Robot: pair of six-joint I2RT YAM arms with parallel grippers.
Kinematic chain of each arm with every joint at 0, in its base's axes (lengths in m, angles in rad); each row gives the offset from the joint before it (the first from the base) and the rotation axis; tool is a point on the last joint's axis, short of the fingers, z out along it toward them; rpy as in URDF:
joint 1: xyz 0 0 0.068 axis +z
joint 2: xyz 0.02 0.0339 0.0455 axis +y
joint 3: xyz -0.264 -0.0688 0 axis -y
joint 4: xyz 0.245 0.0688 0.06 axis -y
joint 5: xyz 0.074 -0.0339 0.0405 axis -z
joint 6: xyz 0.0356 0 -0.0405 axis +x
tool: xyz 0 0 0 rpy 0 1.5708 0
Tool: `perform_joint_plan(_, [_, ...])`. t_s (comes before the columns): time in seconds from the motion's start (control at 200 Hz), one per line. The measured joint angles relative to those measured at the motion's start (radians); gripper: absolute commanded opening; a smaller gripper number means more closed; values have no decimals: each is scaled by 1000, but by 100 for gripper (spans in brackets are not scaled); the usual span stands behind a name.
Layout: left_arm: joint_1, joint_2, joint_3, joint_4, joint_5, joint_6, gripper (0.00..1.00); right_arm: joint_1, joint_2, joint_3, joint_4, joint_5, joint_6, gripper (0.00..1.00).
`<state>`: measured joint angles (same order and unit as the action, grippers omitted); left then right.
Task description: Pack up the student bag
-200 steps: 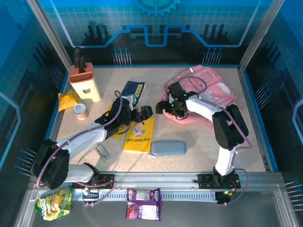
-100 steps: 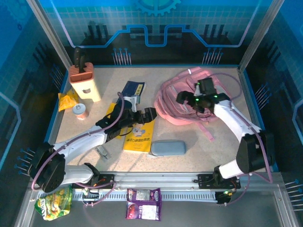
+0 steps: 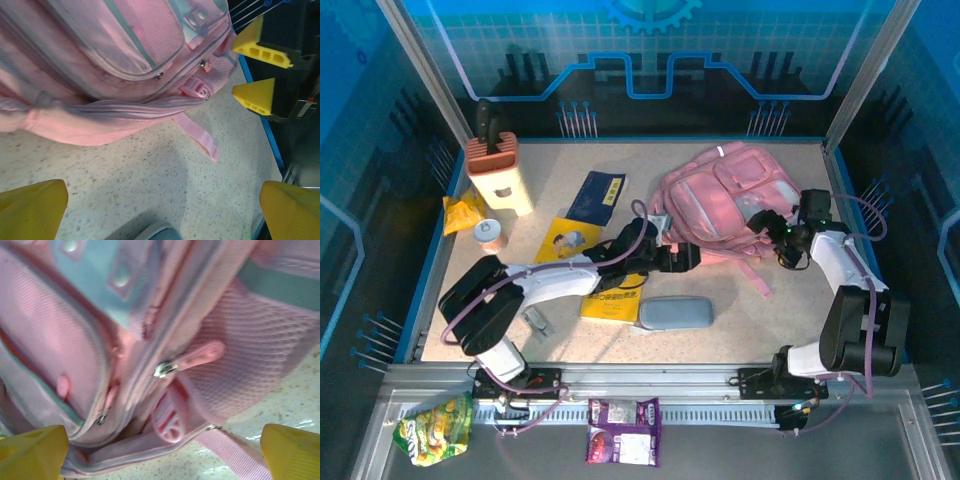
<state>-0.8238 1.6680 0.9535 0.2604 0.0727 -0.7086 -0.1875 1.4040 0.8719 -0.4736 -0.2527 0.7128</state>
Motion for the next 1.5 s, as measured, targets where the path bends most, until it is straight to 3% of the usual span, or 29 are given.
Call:
perform_joint_plan(0.235, [-10,98,55,39,0,-8,99,-48,46,-53,99,-14,46,89])
perform_joint_plan(0.37, [-11,144,63,45,0,-19,99,-51,103,-53,164,-21,60,79])
perform_joint_plan(0.82, [5,259,139,72,-8,-18,99,-63,140,-81,301,-65,91,0])
perform_joint_plan(1.121, [62,308,184,79,-5,8,99,-39,28,-148,329,-92,87,0])
perform_joint_plan(1.501, [181,310,257,21,29,84,99,172,-325,-302,302,-34,233,0])
